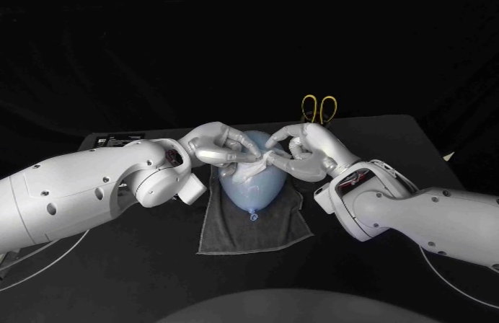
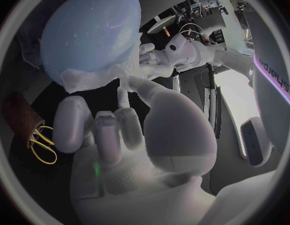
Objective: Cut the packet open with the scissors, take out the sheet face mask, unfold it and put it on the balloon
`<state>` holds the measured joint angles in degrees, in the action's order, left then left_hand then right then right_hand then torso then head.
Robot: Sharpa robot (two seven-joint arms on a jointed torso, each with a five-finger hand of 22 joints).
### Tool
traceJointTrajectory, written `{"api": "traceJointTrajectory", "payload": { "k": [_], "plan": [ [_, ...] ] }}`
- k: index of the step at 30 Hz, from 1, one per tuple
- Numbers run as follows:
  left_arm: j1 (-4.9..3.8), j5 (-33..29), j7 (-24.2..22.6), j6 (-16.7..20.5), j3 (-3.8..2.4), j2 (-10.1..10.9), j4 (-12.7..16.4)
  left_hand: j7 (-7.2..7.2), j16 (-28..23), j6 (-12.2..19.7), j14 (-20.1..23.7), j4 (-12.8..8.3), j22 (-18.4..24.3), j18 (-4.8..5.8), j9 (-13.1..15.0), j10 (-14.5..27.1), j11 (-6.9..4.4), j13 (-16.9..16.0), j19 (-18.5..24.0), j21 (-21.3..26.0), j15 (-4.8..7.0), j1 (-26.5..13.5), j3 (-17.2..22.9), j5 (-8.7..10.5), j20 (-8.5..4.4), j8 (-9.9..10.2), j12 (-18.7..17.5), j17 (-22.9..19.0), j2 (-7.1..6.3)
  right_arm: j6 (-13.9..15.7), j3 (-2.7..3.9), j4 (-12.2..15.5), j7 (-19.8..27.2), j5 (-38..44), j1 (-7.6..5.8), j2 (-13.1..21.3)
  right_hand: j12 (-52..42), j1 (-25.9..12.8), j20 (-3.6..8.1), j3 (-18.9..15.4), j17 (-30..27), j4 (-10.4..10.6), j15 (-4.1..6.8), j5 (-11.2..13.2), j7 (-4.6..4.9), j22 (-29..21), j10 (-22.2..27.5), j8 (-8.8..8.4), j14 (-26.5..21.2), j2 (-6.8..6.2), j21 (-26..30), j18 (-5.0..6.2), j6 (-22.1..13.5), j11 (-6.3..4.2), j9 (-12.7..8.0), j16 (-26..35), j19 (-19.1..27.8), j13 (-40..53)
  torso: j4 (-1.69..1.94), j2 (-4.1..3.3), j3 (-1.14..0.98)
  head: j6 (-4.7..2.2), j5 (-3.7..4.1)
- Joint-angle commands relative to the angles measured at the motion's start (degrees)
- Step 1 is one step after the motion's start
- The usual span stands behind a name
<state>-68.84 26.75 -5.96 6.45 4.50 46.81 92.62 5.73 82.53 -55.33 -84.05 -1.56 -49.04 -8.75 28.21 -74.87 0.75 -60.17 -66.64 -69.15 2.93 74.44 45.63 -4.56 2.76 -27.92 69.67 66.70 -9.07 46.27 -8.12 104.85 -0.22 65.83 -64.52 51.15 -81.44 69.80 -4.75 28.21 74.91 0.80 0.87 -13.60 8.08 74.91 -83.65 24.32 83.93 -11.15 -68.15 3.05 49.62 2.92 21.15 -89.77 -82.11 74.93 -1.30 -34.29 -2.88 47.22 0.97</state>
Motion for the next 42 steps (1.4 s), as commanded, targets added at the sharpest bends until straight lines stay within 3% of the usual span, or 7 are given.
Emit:
{"api": "traceJointTrajectory", "payload": {
  "k": [1, 9, 12, 14, 25, 33, 42],
  "plan": [
    [0.04, -2.25, -0.5, -0.29, 0.02, 0.0, -0.14, -0.23, 0.21, -0.08, -1.07, 0.01, -0.1, 0.87, 3.51, -0.29, 0.02, 0.01, 0.25, -0.28, 0.0, -0.69, 0.63, -0.68, -0.01, -0.49, 0.14, 0.09, 0.0, -4.63, 0.04, 0.65, 3.34, 0.03, -0.04, 0.72, 0.84, -0.36, -0.54, -0.33, 15.09, 0.34, -0.57, 1.12, 0.39, 9.19, 0.45, -1.24, 6.07, -0.41, 0.74, 1.22, -0.8, 0.76, -0.61, -0.23, 0.28, 7.66, -0.06, 0.04, -0.06, -0.34, 0.02],
    [0.08, -2.09, 0.48, 0.23, 0.03, -0.05, -0.52, -0.03, -0.39, 0.85, -0.61, -0.03, 1.2, 0.65, 4.08, 1.38, 0.19, 2.89, 1.2, 0.44, -0.12, -1.43, 0.6, 0.23, 0.06, -0.47, -2.02, -1.51, 0.17, -6.03, 0.03, 1.43, 5.52, -0.24, -0.04, 2.35, 2.85, 0.46, -1.28, -0.92, 15.09, 0.49, -1.24, 2.93, 1.12, 8.81, 2.18, -3.6, 6.07, 0.0, 2.28, 1.52, -1.48, 1.46, -1.7, -0.23, 0.98, 5.92, 0.0, 0.07, -0.05, -0.51, -0.02],
    [0.08, -0.13, 0.12, 0.5, 0.03, 0.01, -0.49, 1.08, -2.8, 3.77, 1.74, -0.08, 7.3, -0.29, 3.89, 12.07, 1.35, 17.98, 5.74, 4.35, -1.15, -2.35, -2.16, 1.03, 0.88, 0.82, -14.34, -7.44, -0.41, -6.8, 0.03, 1.43, 5.58, -0.33, -0.04, 2.94, 2.81, 2.18, -1.39, -0.2, 15.09, -0.38, -1.25, 1.78, 1.15, 8.86, 2.23, -4.1, 6.07, 0.52, 2.16, 1.54, -0.88, 1.45, -1.96, -0.23, 0.93, 5.83, 0.06, 0.0, 0.0, -0.61, 0.12],
    [0.09, 1.17, -0.27, 0.71, 0.03, 0.11, -0.41, 1.69, -3.69, 5.08, 2.86, 0.07, 10.03, -0.71, 3.16, 14.81, 1.97, 21.08, 7.78, 6.3, -1.7, -2.98, -4.17, 1.0, 1.42, 2.04, -17.09, -9.61, -1.5, -7.38, 0.03, 1.58, 5.65, -0.23, -0.05, 3.47, 2.77, 2.57, -1.41, -0.03, 15.09, -0.63, -1.25, 1.35, 1.13, 8.9, 2.23, -4.2, 6.07, 0.57, 2.03, 1.51, -0.59, 1.43, -2.01, -0.23, 0.88, 5.82, 0.05, -0.02, 0.01, -0.66, 0.13],
    [0.14, 4.51, -2.55, 2.06, 0.04, 1.0, -0.49, 2.35, -4.1, 5.58, 3.85, -0.77, 11.48, -1.05, 1.91, 16.19, 2.48, 22.82, 8.66, 7.66, -2.28, -1.45, -6.36, 1.03, 2.16, 3.26, -18.85, -10.97, -2.17, -8.98, -0.09, 2.86, 5.33, 1.04, -0.02, 6.97, 2.59, 4.11, -1.4, 0.49, 15.09, -1.81, -1.17, 1.03, 0.99, 9.03, 2.14, -4.45, 6.07, 0.52, 1.61, 1.45, 0.52, 1.31, -2.16, -0.23, 0.72, 5.81, -0.04, 0.09, 0.06, -1.37, 0.63],
    [0.41, 4.49, -7.22, 2.0, -0.03, 3.05, 0.11, 2.27, -6.04, 5.26, 5.96, -1.19, 15.47, -1.76, 1.21, 16.58, 2.51, 23.6, 11.29, 10.21, -2.36, -0.84, -7.4, 0.99, 2.32, 3.65, -19.38, -15.63, -2.65, -1.38, -0.2, 2.69, 8.19, -10.57, 0.04, 9.67, 1.75, 2.59, -1.22, -0.42, 15.09, -0.39, -0.88, 1.75, 0.48, 9.54, 1.37, -4.37, 6.07, 1.12, -0.36, 1.11, 2.35, 0.92, -2.17, -0.23, -0.14, 6.22, 0.0, 0.09, 0.07, -2.34, 1.33],
    [0.53, 1.76, -11.01, -0.01, -0.15, 6.21, 1.21, 1.97, -7.59, 4.77, 7.78, -1.63, 15.79, -1.79, 0.65, 17.3, 2.36, 24.26, 11.87, 10.78, -2.29, 0.03, -7.79, 0.94, 2.35, 3.79, -19.88, -18.59, -2.42, -0.18, -0.32, 1.05, 4.4, -18.41, 0.25, 10.62, -1.08, 0.83, -0.44, -1.39, 15.09, 2.02, 0.01, 2.45, -0.63, 10.24, -1.03, -3.63, 6.07, 2.62, -3.13, 0.62, 4.27, -0.07, -1.84, -0.23, -1.42, 8.41, 0.06, 0.0, 0.02, -3.21, 1.93]
  ]
}}
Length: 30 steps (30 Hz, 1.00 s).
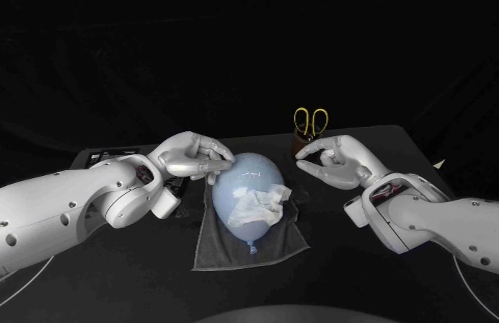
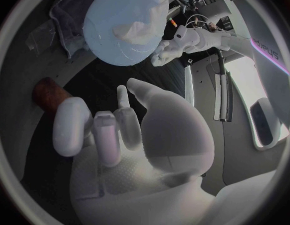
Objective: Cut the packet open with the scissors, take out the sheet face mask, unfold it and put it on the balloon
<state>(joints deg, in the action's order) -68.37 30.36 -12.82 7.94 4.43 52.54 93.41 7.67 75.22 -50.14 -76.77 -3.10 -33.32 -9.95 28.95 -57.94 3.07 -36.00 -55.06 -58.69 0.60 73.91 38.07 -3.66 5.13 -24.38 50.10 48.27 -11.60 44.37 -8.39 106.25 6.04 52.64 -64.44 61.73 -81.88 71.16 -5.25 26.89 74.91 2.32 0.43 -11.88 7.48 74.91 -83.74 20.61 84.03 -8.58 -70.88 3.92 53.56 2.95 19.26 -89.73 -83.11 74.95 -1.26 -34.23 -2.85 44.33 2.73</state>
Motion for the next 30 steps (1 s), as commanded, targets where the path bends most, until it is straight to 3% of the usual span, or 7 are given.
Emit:
{"api": "traceJointTrajectory", "payload": {
  "k": [1, 4, 8, 14, 21, 24, 30],
  "plan": [
    [0.08, -2.22, -4.43, -1.76, -0.09, 0.83, 0.52, 0.0, -0.31, -0.49, 0.57, -0.14, 0.07, -0.59, -0.12, 0.43, 0.01, 0.14, 0.33, 0.36, 0.05, 0.65, -0.24, 0.04, -0.02, 0.24, -0.35, -0.19, 0.17, 1.41, -0.08, -0.57, -2.62, -5.21, 0.27, 0.02, -1.01, -0.54, 0.09, -0.09, 15.09, 0.57, 0.48, 0.92, -0.06, 10.26, -1.22, 0.08, 5.97, 0.12, -0.48, -0.26, 0.37, -0.12, 0.06, -0.27, -0.46, 8.71, 0.03, -0.05, -0.02, -0.4, 0.25],
    [0.14, -2.78, -4.9, -2.2, -0.1, 1.52, 0.72, -0.04, -0.37, -0.57, 0.68, -0.23, 0.08, -0.6, -0.2, 0.5, -0.03, 0.23, 0.39, 0.39, 0.08, 0.82, -0.25, 0.03, -0.03, 0.25, -0.4, -0.27, 0.24, 0.77, -0.14, -0.93, -3.89, -4.61, 0.67, -0.07, -1.39, -0.53, 0.17, -0.25, 15.09, 0.66, 0.55, 1.52, -0.1, 10.25, -1.5, 0.0, 5.97, 0.07, -0.47, -0.26, 0.29, -0.17, 0.03, -0.27, -0.48, 9.03, 0.04, -0.04, -0.02, -0.59, 0.4],
    [0.25, -3.19, -5.3, -2.51, -0.1, 2.3, 0.89, -0.06, -0.37, -0.68, 0.7, -0.29, 0.08, -0.61, -0.24, 0.49, -0.05, 0.27, 0.41, 0.4, 0.1, 0.95, -0.25, 0.03, -0.05, 0.23, -0.4, -0.22, 0.34, 0.14, -0.19, -1.01, -4.52, -3.13, 1.39, -0.06, -1.43, -0.49, 0.2, -0.31, 15.09, 0.66, 0.57, 1.73, -0.1, 10.24, -1.54, -0.06, 5.97, 0.01, -0.43, -0.25, 0.21, -0.17, 0.01, -0.27, -0.47, 9.06, 0.04, -0.06, -0.07, -0.8, 1.28],
    [0.76, -4.66, -6.54, -2.18, -0.1, 3.35, 0.81, -0.04, -0.66, -0.9, 1.01, -0.28, 0.07, -0.61, -0.29, 0.44, -0.05, 0.34, 0.43, 0.4, 0.12, 1.05, -0.29, 0.03, -0.07, 0.16, -0.38, -0.99, 0.54, -1.05, -0.23, -0.72, -2.09, -2.51, 2.11, 0.59, -1.27, -0.25, 0.24, -0.22, 15.09, 0.64, 0.58, 1.68, -0.06, 10.19, -1.42, -0.23, 5.97, 0.19, -0.24, -0.22, -0.01, -0.16, -0.06, -0.27, -0.42, 8.92, -0.08, 0.03, -0.16, -0.77, 1.72],
    [1.3, -9.69, -9.79, -1.87, -0.1, 4.35, 0.67, 0.55, -6.49, -0.63, 6.28, -0.26, 0.58, -0.53, -1.39, 1.92, 0.53, 4.16, 1.98, 1.69, -0.39, 1.77, -0.68, 0.01, 0.3, 0.64, -4.71, -11.24, 1.4, -2.74, -0.32, -0.4, 0.33, -3.13, 2.59, 0.85, -1.03, -0.14, 0.25, -0.3, 15.09, 0.66, 0.52, 1.53, 0.15, 10.11, -1.23, -0.59, 5.97, 0.09, 0.03, -0.18, -0.5, -0.03, -0.19, -0.27, -0.32, 8.71, -0.09, 0.13, -0.25, -0.94, 2.01],
    [1.63, -12.03, -11.11, -1.84, -0.1, 4.92, 0.59, 0.88, -10.64, -0.43, 9.92, -0.16, 0.97, -0.48, -1.84, 2.43, 0.9, 6.75, 3.19, 2.66, -0.76, 2.08, -1.11, 0.02, 0.68, 0.74, -7.55, -17.69, 1.77, -3.38, -0.35, -0.41, 1.77, -4.54, 2.79, 0.82, -0.98, -0.16, 0.24, -0.33, 15.09, 0.7, 0.49, 1.55, 0.2, 10.09, -1.19, -0.67, 5.97, 0.09, 0.11, -0.17, -0.61, 0.02, -0.22, -0.27, -0.29, 8.67, -0.03, 0.08, -0.21, -1.06, 2.07],
    [2.21, -14.96, -12.42, -1.4, -0.1, 5.69, 0.3, 1.27, -13.83, -0.52, 11.56, -0.18, 1.62, -0.49, -2.62, 1.64, 1.29, 10.83, 4.58, 4.12, -1.17, 2.74, -2.36, -0.02, 1.28, 0.72, -11.37, -19.43, 2.41, -4.98, -0.41, -0.53, 3.96, -7.25, 3.34, 0.53, -0.2, -0.22, 0.11, -0.62, 15.09, 0.93, 0.26, 2.23, 0.49, 9.71, -0.56, -1.07, 5.97, 0.08, 1.56, 0.07, -1.08, 0.29, -0.37, -0.27, 0.26, 7.99, 0.0, 0.11, -0.21, -1.04, 2.18]
  ]
}}
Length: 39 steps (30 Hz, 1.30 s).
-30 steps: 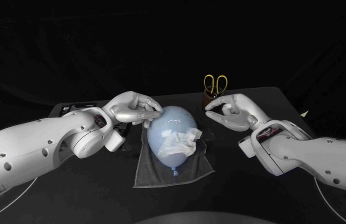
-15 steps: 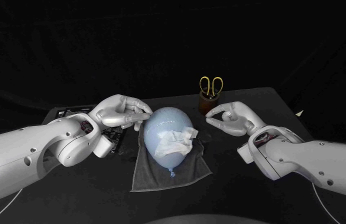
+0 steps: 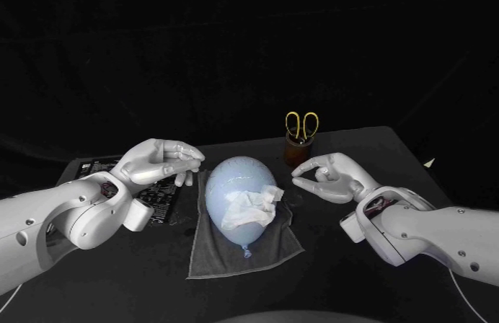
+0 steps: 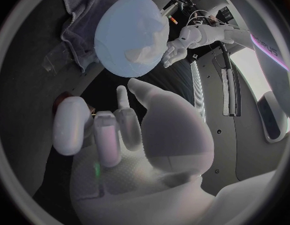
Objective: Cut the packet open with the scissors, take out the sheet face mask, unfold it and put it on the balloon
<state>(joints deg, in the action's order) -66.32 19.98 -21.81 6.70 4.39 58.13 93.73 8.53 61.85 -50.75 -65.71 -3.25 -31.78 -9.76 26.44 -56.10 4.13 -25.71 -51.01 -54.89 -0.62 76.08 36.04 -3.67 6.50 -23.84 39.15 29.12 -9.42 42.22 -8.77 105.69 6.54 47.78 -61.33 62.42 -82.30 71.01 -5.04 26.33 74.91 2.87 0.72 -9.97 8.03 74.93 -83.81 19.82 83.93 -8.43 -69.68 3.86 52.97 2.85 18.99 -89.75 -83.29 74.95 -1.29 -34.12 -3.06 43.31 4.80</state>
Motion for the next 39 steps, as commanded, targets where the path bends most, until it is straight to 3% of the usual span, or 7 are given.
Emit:
{"api": "traceJointTrajectory", "payload": {
  "k": [1, 7, 17, 25, 39],
  "plan": [
    [0.25, -4.88, -3.56, -0.07, -0.06, 0.15, -0.07, 0.43, -0.6, 0.1, 0.55, -0.02, 0.12, -0.68, -0.16, -0.27, 0.25, 0.67, 0.58, 0.38, 0.04, 0.56, -0.41, -0.01, -0.07, 0.19, -0.52, -0.36, 0.24, -3.12, -0.04, 0.02, 3.38, -2.32, 0.35, -0.23, 0.26, -0.15, -0.16, -0.31, 15.09, 0.46, -0.11, 0.89, 0.03, 9.69, -0.43, -0.39, 6.07, -0.21, 0.34, 0.12, -0.6, 0.47, -0.13, -0.25, 0.45, 7.96, 0.04, -0.03, 0.01, 0.09, 0.2],
    [0.48, -5.7, -3.88, 0.16, -0.06, 0.15, -0.12, 0.52, -1.28, 0.1, 0.75, -0.05, 0.25, -0.69, -0.37, -0.54, 0.31, 1.31, 0.76, 0.65, -0.02, 0.75, -0.64, -0.02, 0.02, 0.25, -0.97, -0.75, 0.42, -3.57, -0.08, 0.46, 1.59, -0.58, 1.05, -0.47, -0.3, -1.34, -0.3, -2.22, 15.09, 1.61, -0.15, 3.08, -0.12, 9.93, -0.85, -0.32, 6.07, -0.91, -0.59, -0.05, 0.03, 0.42, -0.06, -0.25, 0.09, 8.4, 0.08, -0.2, 0.11, 0.35, 0.4],
    [1.14, -5.93, -3.9, 0.11, -0.06, -0.38, -0.42, 0.57, -1.44, 0.1, 0.75, -0.03, 0.29, -0.7, -0.44, -0.64, 0.34, 1.49, 0.79, 0.71, -0.03, 0.78, -0.71, -0.03, 0.04, 0.26, -1.07, -0.85, 0.51, -0.12, -0.1, 0.54, -1.65, 0.66, 1.49, -1.16, -0.66, -3.23, -0.07, -6.07, 15.09, 4.61, 0.14, 5.76, -0.5, 9.95, -1.16, -0.31, 6.07, -1.65, -0.65, -0.04, 0.53, 0.11, 0.04, -0.25, -0.04, 8.67, 0.08, -0.24, 0.11, 0.89, 0.54],
    [1.38, -5.95, -3.75, 0.1, -0.06, -0.79, -0.65, 0.6, -1.5, 0.13, 0.73, -0.02, 0.3, -0.7, -0.48, -0.69, 0.36, 1.57, 0.78, 0.74, -0.05, 0.78, -0.76, -0.03, 0.05, 0.29, -1.11, -0.89, 0.53, -0.23, -0.1, 0.43, -2.61, 1.2, 1.54, -2.33, -0.68, -3.43, 0.04, -7.8, 15.09, 5.96, 0.25, 6.55, -0.66, 9.9, -1.18, -0.23, 6.07, -1.73, -0.49, -0.01, 0.67, -0.02, 0.15, -0.25, -0.01, 8.68, 0.06, -0.15, 0.11, 1.27, 0.7],
    [1.49, -5.95, -3.53, 0.23, -0.07, -1.52, -1.1, 0.64, -1.54, 0.17, 0.69, -0.02, 0.31, -0.7, -0.52, -0.74, 0.38, 1.64, 0.77, 0.75, -0.06, 0.79, -0.81, -0.03, 0.06, 0.32, -1.15, -0.93, 0.55, -1.29, -0.11, -0.23, -2.81, 3.29, 1.71, -4.02, -0.67, -2.48, 0.09, -8.56, 15.09, 6.03, 0.29, 6.63, -0.67, 9.88, -1.17, -0.34, 6.07, -1.87, -0.38, 0.01, 0.46, -0.06, 0.15, -0.25, 0.02, 8.67, 0.07, -0.16, 0.08, 1.77, 0.93]
  ]
}}
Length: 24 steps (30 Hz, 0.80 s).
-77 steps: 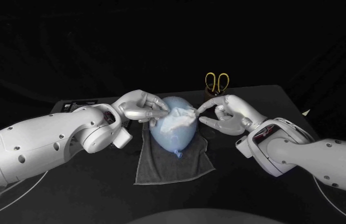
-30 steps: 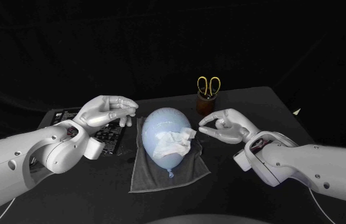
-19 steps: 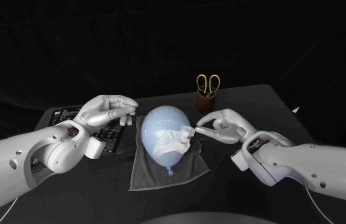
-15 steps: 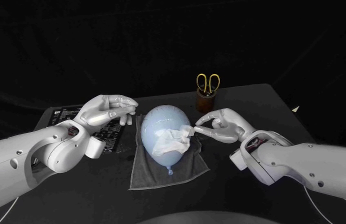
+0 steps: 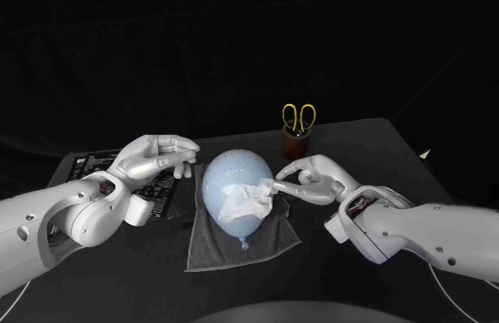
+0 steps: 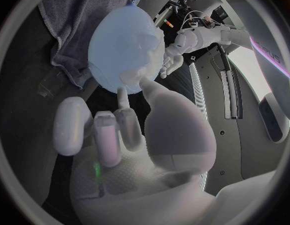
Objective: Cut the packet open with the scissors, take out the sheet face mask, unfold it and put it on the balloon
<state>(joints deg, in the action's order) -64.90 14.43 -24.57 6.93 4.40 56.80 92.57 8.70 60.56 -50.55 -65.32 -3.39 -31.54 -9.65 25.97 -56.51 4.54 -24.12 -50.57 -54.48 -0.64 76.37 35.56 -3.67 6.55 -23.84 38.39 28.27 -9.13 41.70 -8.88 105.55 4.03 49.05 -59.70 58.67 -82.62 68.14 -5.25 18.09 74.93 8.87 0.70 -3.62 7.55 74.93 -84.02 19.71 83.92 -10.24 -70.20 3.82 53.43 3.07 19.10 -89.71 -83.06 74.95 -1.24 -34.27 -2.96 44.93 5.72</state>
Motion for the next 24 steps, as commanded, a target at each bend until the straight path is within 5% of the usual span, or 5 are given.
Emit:
{"api": "traceJointTrajectory", "payload": {
  "k": [1, 9, 14, 20, 24],
  "plan": [
    [0.07, -0.41, -0.76, 0.01, -0.07, -0.21, 0.05, 0.46, -0.24, -0.04, 0.3, 0.13, 0.07, -0.81, -0.05, -0.33, -0.04, 0.05, 0.33, 0.34, -0.04, 0.51, -0.32, -0.03, 0.01, 0.32, -0.38, -0.08, 0.25, -0.81, 0.0, -0.13, -0.33, 2.2, 0.09, -0.37, -0.35, 0.71, 0.3, -0.47, 15.07, 0.01, 0.31, 0.26, -0.18, 9.88, -0.97, -0.28, 6.08, -0.05, 0.12, 0.04, -0.08, -0.26, 0.04, -0.29, -0.22, 8.67, 0.05, -0.03, -0.01, 0.19, 0.03],
    [0.08, -0.41, -0.68, 0.05, -0.07, -0.33, -0.06, 0.49, -0.28, 0.0, 0.26, 0.1, 0.07, -0.82, -0.09, -0.37, -0.02, 0.12, 0.31, 0.35, -0.05, 0.55, -0.36, -0.04, 0.01, 0.35, -0.42, -0.11, 0.26, -1.15, 0.0, -0.23, -0.38, 3.23, 0.12, -0.85, -0.62, 3.49, 0.32, -0.84, 15.07, -0.53, 0.33, -0.24, -0.23, 9.95, -1.17, -0.15, 6.08, 0.74, -0.11, -0.01, 0.36, -0.3, 0.15, -0.29, -0.31, 8.9, -0.04, 0.02, -0.02, 0.43, 0.06],
    [0.08, -0.41, -0.59, 0.11, -0.08, -0.39, -0.15, 0.54, -0.33, 0.08, 0.21, 0.07, 0.08, -0.83, -0.14, -0.4, 0.01, 0.22, 0.29, 0.36, -0.06, 0.59, -0.41, -0.04, 0.02, 0.41, -0.48, -0.15, 0.25, -1.01, -0.01, -0.12, 0.1, 3.88, 0.13, -0.82, -1.07, 7.01, 0.61, 0.5, 15.07, -1.86, 0.79, 0.05, -0.93, 10.15, -1.56, 0.55, 6.08, 2.65, -0.83, -0.12, 2.22, -0.91, 0.37, -0.29, -0.59, 9.31, -0.03, 0.03, -0.03, 0.57, 0.09],
    [0.08, -0.41, -0.51, 0.19, -0.08, -0.42, -0.28, 0.58, -0.38, 0.13, 0.17, 0.03, 0.09, -0.84, -0.19, -0.43, 0.03, 0.31, 0.27, 0.36, -0.07, 0.68, -0.42, -0.06, 0.02, 0.44, -0.53, -0.19, 0.29, -0.15, -0.01, 0.18, 1.61, 4.82, 0.16, -0.62, -3.8, 11.96, 1.78, 4.69, 15.07, -5.5, 2.26, 0.57, -2.95, 10.6, -3.58, 2.67, 6.08, 5.47, -2.51, -0.41, 6.04, -2.67, 1.16, -0.29, -1.21, 11.82, -0.05, 0.04, -0.04, 0.72, 0.12],
    [0.08, -0.41, -0.47, 0.2, -0.08, -0.44, -0.34, 0.62, -0.42, 0.18, 0.14, 0.0, 0.08, -0.84, -0.23, -0.44, 0.05, 0.38, 0.24, 0.36, -0.08, 0.74, -0.43, -0.06, 0.02, 0.49, -0.57, -0.22, 0.32, 1.12, -0.01, 0.41, 3.2, 5.12, 0.17, -0.51, -6.39, 12.28, 2.31, 7.08, 15.07, -7.45, 2.58, 0.69, -3.06, 10.91, -5.34, 3.98, 6.08, 5.85, -3.68, -0.66, 6.53, -2.89, 1.95, -0.29, -1.62, 14.17, -0.02, 0.02, -0.03, 0.77, 0.13]
  ]
}}
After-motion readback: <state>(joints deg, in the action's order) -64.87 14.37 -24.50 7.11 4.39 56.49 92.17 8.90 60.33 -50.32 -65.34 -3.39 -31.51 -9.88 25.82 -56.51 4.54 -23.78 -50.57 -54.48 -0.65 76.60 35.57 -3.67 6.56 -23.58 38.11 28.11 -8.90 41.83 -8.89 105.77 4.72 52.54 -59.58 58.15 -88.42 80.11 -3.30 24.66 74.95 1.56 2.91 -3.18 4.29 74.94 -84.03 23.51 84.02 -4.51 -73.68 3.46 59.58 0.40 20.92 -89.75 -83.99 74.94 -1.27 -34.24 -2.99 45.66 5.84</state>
